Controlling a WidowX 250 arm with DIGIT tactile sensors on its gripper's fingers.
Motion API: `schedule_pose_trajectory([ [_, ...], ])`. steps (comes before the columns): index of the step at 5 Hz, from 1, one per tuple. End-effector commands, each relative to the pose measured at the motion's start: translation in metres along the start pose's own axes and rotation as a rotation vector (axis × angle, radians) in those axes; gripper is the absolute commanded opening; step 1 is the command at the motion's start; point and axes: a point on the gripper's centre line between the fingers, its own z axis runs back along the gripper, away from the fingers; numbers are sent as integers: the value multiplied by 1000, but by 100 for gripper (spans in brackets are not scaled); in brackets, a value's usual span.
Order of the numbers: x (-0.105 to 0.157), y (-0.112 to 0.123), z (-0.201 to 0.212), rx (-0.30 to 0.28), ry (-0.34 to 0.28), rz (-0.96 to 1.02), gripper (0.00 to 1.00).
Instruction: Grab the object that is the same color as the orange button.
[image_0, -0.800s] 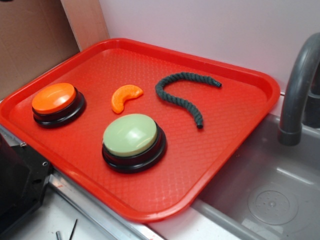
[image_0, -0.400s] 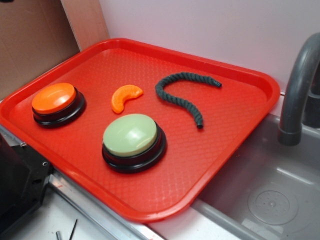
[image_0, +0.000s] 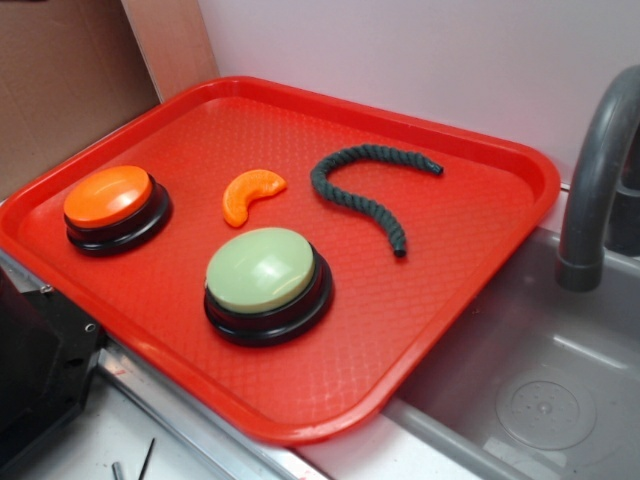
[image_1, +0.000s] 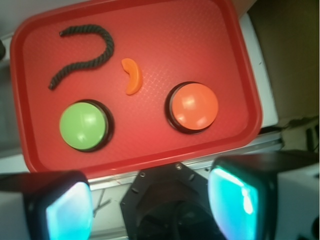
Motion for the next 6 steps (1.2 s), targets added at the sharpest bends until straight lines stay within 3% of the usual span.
schedule_pose_trajectory([
  [1,44,10,-35,-6,-33,181,100],
  [2,66,6,-61,1,-81,162,100],
  [3,75,-3,-85,-35,-74,105,100],
  [4,92,-18,-131,6,-82,63,100],
  [6,103,-16,-178,25,-67,42,100],
])
